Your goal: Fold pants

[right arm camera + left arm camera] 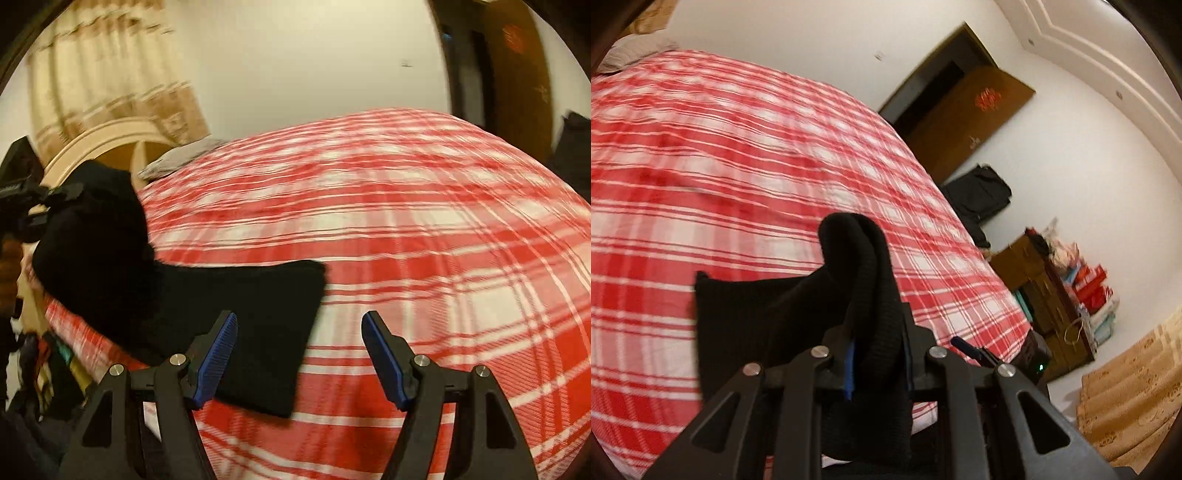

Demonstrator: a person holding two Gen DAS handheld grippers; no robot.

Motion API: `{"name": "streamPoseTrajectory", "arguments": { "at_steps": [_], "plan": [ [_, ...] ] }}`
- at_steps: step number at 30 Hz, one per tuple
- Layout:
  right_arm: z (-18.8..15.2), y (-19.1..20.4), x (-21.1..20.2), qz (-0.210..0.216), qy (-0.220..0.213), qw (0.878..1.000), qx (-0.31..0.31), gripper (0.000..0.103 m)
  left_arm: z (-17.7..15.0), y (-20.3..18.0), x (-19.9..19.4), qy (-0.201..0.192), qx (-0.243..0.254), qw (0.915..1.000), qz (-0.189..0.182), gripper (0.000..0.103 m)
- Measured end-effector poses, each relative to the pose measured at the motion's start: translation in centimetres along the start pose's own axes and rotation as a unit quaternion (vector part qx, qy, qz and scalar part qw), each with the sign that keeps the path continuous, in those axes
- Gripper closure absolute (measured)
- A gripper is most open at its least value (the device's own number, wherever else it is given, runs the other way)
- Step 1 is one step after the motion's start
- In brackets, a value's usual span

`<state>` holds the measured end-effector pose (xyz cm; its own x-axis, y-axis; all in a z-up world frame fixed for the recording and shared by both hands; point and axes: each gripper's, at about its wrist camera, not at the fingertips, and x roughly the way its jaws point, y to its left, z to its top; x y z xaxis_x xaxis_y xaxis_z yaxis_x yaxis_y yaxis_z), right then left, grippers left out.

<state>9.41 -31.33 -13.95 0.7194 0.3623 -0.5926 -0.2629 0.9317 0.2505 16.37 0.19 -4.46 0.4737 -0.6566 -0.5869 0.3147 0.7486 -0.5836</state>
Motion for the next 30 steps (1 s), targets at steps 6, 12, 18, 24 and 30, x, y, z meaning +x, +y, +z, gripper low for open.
{"name": "streamPoseTrajectory", "arguments": {
  "at_steps": [6,12,18,24,30],
  "plan": [
    [0.2,-3.1,0.1,-0.019,-0.005,0.998,0.066,0.032,-1.3,-0.9,7.1,0.057,0.026,0.9975,0.032,0.083],
    [-0.2,-3.2,1.0,-0.025,0.003,0.997,0.068,0.032,-3.2,-0.1,12.4,0.104,0.028,0.9927,0.055,0.081],
    [-0.8,-3.7,1.8,-0.021,0.011,0.997,0.073,0.032,-4.1,-3.4,11.7,0.111,0.055,0.9922,-0.007,0.070],
    [-0.5,-3.7,1.2,0.035,-0.003,0.993,0.109,0.032,-3.6,-4.6,6.6,0.037,0.120,0.9920,0.008,0.042],
    [0.7,0.9,3.0,0.069,0.031,0.994,0.078,0.032,-4.5,-1.2,4.5,-0.007,0.181,0.9728,0.144,0.038]
  ]
}}
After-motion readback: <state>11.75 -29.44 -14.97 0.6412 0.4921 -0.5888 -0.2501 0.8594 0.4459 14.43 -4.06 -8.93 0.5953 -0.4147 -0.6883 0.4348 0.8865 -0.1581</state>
